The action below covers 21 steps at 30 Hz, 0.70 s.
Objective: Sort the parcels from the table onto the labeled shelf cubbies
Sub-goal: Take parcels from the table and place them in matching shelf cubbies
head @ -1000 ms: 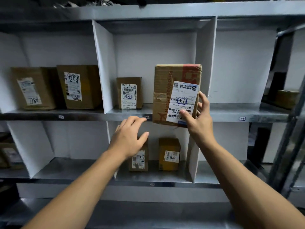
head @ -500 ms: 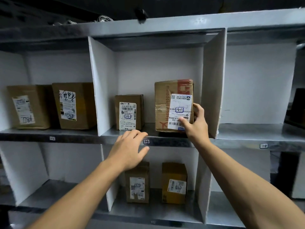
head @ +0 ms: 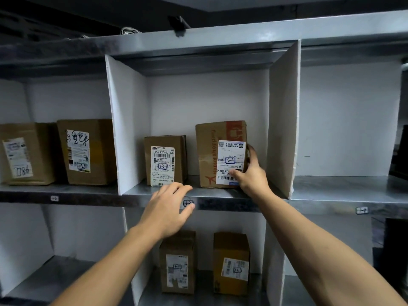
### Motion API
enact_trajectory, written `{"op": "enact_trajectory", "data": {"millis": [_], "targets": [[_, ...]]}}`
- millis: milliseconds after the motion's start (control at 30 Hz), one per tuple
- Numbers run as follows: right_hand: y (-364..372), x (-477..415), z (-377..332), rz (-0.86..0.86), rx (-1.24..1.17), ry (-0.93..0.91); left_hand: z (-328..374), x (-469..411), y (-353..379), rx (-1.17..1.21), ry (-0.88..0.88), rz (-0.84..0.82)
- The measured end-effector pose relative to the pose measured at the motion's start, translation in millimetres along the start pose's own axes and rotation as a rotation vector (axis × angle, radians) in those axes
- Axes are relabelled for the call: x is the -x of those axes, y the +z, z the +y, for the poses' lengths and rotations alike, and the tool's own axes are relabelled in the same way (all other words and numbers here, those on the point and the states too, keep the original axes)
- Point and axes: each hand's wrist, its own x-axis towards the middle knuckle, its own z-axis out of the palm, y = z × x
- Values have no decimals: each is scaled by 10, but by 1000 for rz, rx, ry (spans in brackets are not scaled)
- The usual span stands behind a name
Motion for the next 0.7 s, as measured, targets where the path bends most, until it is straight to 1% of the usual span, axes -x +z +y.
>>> {"op": "enact_trajectory", "data": {"millis": [233,333,400,500,633,700], "targets": [[-13,23,22,34,1,17,6,43,3,74,-19,8],[7,139,-27,179,4,50,-16,164,-5,74,-28,-2],[37,274,-40,234,40,9,-51,245,-16,46,-26,-7],[77,604,-16,175,196,-136,-93,337,-51,-4,-23,-30],[50,1158,16,92,601,-374,-48,493,-79,2,9,-35],[2,1424,14,17,769,-388,23,604,-57,22,25,-32]]}}
